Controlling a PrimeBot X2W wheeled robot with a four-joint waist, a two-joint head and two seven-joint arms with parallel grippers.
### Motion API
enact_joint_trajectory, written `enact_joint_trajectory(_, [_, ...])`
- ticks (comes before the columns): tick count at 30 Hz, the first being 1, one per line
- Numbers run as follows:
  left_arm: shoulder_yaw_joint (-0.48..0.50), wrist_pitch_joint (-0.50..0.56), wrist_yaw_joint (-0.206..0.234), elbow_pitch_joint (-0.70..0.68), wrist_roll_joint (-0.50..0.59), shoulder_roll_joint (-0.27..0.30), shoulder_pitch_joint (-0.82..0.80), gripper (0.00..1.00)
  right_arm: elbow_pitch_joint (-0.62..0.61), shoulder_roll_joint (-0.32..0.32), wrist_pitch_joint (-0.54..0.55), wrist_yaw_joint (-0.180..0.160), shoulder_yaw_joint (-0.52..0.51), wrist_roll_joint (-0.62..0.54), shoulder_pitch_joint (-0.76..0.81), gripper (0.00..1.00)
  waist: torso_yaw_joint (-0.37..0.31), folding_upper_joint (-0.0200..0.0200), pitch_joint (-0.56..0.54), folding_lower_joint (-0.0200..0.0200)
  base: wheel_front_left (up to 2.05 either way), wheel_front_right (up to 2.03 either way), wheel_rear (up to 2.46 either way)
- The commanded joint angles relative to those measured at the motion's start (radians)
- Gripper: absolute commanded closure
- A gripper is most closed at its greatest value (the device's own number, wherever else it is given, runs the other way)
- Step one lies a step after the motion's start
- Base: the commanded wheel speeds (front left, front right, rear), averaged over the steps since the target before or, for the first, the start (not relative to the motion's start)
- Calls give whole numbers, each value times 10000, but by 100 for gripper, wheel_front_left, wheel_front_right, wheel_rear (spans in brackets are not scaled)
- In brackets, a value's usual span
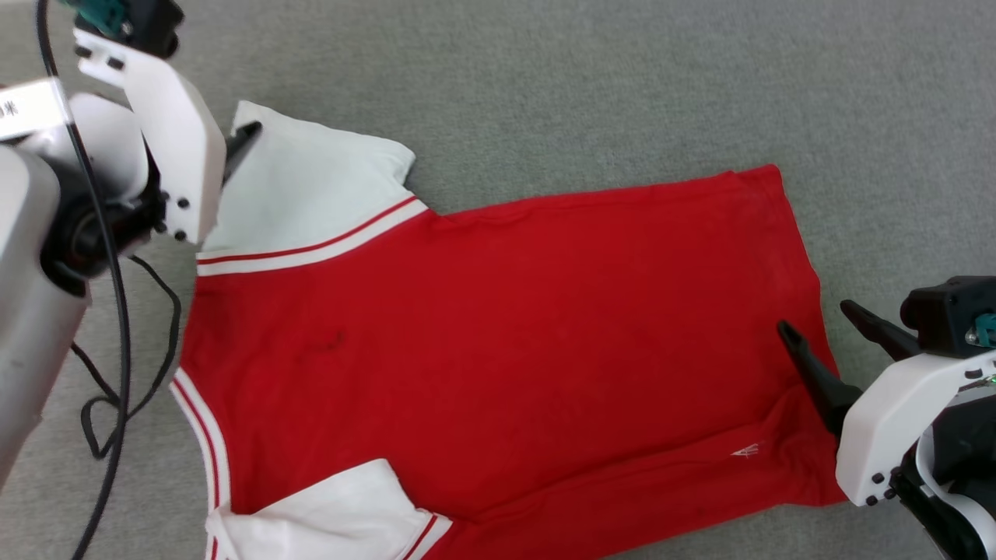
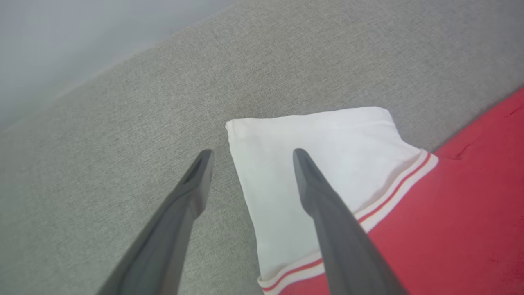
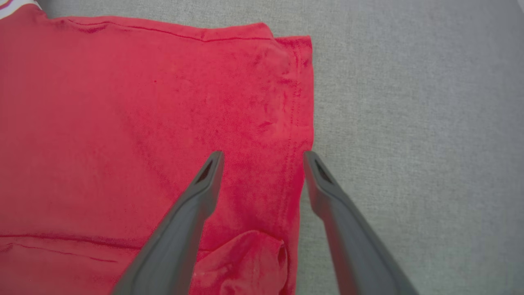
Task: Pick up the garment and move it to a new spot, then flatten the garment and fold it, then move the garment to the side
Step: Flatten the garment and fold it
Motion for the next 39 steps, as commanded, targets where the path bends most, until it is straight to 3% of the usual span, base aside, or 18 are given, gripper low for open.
enact_joint_trajectory(1, [-16, 93, -70, 397, 50, -86, -378, 0, 52, 123, -96, -9, 55, 4, -178, 0, -375, 0, 469, -3, 0, 0, 0])
enact_joint_trajectory(13, [-414, 306, -322, 2798, 420, -88, -1184, 0, 463, 301, -500, -9, 464, 32, -462, 0, -764, 0, 1081, -3, 0, 0, 0])
enact_joint_trajectory(17, [-536, 359, -479, 3246, 64, -409, -839, 0, 634, 223, -597, -9, 402, -4, -487, 0, -787, 0, 1143, -3, 0, 0, 0])
enact_joint_trajectory(18, [-589, 390, -525, 3326, 19, -452, -798, 22, 665, 201, -616, -9, 388, -11, -498, 0, -776, 0, 1148, -3, 0, 0, 0])
enact_joint_trajectory(19, [-605, 366, -550, 3383, -87, -523, -766, 91, 694, 189, -624, -9, 377, -10, -514, 0, -762, 0, 1147, -3, 0, 0, 0])
enact_joint_trajectory(20, [-579, 284, -604, 3425, -160, -584, -756, 100, 719, 176, -620, -9, 368, -2, -542, 0, -743, 0, 1134, -3, 0, 0, 0])
enact_joint_trajectory(31, [-539, -1361, -786, 3291, -361, -943, -1014, 100, 806, -424, -43, -9, 179, 335, -943, 0, -166, 0, 258, -3, 0, 0, 0])
enact_joint_trajectory(34, [-744, -1626, -824, 2401, -521, -834, -799, 100, 1018, -1007, 682, -9, 164, 735, -1539, 0, 315, 0, -62, -3, 0, 0, 0])
enact_joint_trajectory(37, [-690, -1811, -830, 1657, -697, -645, -574, 100, 1456, -899, 1364, -9, -22, 1505, -2152, 0, 583, 0, -119, -3, 0, 0, 0])
enact_joint_trajectory(39, [-621, -1955, -816, 1135, -740, -517, -413, 100, 1724, -1255, 1795, -11, -11, 1624, -2590, 0, 785, 0, -112, -3, 0, 0, 0])
